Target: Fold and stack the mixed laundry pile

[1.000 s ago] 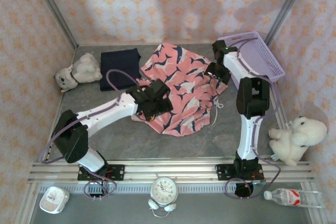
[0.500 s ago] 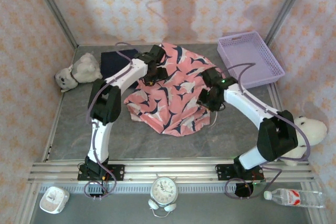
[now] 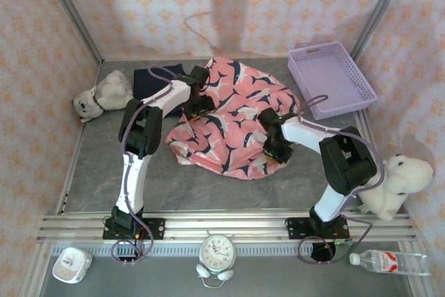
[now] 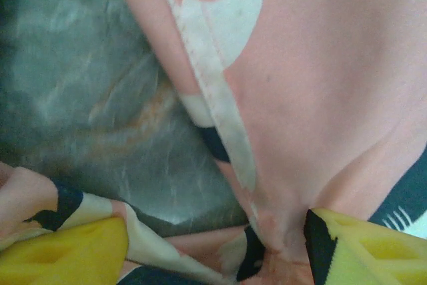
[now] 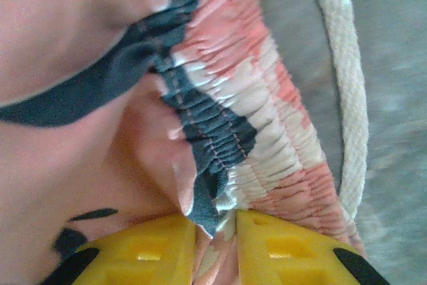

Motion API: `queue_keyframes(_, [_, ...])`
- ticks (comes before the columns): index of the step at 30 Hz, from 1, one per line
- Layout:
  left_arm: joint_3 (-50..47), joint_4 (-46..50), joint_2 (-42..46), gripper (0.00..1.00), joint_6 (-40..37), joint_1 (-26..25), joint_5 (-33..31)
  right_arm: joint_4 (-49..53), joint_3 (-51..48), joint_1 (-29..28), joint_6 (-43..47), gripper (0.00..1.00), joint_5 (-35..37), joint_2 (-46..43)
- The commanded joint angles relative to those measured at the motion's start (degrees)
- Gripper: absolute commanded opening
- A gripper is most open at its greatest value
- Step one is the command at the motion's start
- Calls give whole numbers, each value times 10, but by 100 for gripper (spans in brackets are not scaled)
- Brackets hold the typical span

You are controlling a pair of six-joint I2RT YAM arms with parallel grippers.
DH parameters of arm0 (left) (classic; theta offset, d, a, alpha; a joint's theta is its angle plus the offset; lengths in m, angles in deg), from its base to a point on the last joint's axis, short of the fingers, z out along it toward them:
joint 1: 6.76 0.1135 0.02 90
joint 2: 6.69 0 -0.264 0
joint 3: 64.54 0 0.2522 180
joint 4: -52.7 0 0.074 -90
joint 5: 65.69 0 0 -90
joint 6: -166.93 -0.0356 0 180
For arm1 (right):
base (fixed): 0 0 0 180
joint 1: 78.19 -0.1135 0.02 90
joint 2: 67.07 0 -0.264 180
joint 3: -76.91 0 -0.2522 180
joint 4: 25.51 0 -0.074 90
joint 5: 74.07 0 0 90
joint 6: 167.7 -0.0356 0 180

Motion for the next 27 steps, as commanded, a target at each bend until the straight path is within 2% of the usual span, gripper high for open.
queue_keyframes(1, [-75, -19, 38, 73, 65, -5, 58, 82, -51, 33, -11, 26, 76, -48])
queue_keyframes(4, [-100, -28, 80, 76, 68, -6, 59, 102, -47, 47, 15, 37, 81, -103])
queue_keyframes(7, [-85, 17, 120, 78, 29, -5, 48, 104, -21, 48, 54, 59, 49, -148])
queue_keyframes(10, [-85, 72, 171, 79, -23, -5, 29, 107, -11, 48, 66, 71, 16, -190])
queue_keyframes(15, [-184, 117, 304, 79, -81, -5, 18, 119, -42, 51, 61, 72, 2, -226])
queue_keyframes(19, [-314, 110, 418, 77, -71, -7, 13, 78, -106, 54, 35, 72, -28, -244])
queue_keyframes(22, [-420, 86, 504, 70, -32, -9, 16, 35, -150, 56, 15, 71, -37, -256])
queue_keyframes(27, [-559, 39, 611, 49, 42, -26, 41, -31, -195, 67, 1, 71, -34, -247])
